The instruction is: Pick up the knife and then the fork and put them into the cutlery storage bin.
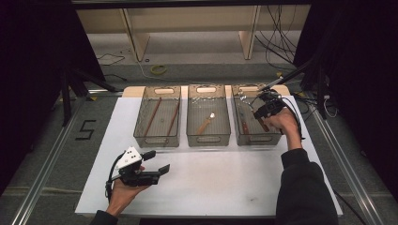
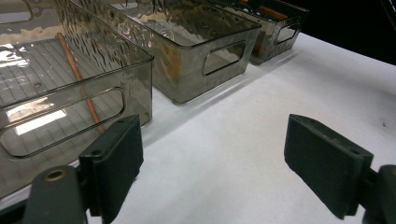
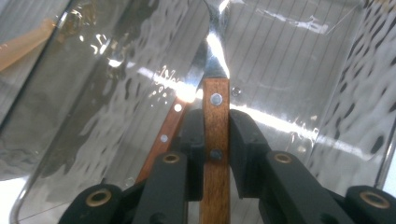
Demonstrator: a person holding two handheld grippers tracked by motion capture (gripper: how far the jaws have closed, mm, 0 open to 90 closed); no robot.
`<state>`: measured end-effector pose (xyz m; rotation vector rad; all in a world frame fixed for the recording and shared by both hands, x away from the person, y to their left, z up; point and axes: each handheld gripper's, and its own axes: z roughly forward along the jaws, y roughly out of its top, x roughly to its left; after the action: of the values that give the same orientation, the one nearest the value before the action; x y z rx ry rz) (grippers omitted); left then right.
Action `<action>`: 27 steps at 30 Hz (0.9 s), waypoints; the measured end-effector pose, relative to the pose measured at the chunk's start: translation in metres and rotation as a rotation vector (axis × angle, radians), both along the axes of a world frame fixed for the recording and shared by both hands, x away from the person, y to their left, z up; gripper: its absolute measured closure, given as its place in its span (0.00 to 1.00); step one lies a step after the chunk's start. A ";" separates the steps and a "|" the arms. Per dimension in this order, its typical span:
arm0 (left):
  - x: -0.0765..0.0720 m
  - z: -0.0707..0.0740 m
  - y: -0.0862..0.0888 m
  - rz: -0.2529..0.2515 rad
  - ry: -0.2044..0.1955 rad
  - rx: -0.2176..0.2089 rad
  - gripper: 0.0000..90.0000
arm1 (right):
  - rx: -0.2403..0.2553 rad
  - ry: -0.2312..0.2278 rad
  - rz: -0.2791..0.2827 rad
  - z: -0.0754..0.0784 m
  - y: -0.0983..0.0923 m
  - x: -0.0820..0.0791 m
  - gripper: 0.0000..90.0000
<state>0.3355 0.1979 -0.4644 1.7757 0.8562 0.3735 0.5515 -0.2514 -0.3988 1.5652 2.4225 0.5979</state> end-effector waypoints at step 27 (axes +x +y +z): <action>0.000 0.000 0.000 0.000 0.000 0.001 0.21 | -0.028 0.045 0.020 -0.016 0.005 -0.001 0.86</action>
<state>0.3355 0.1980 -0.4643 1.7762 0.8565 0.3741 0.5506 -0.2462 -0.4147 1.5617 2.4705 0.5359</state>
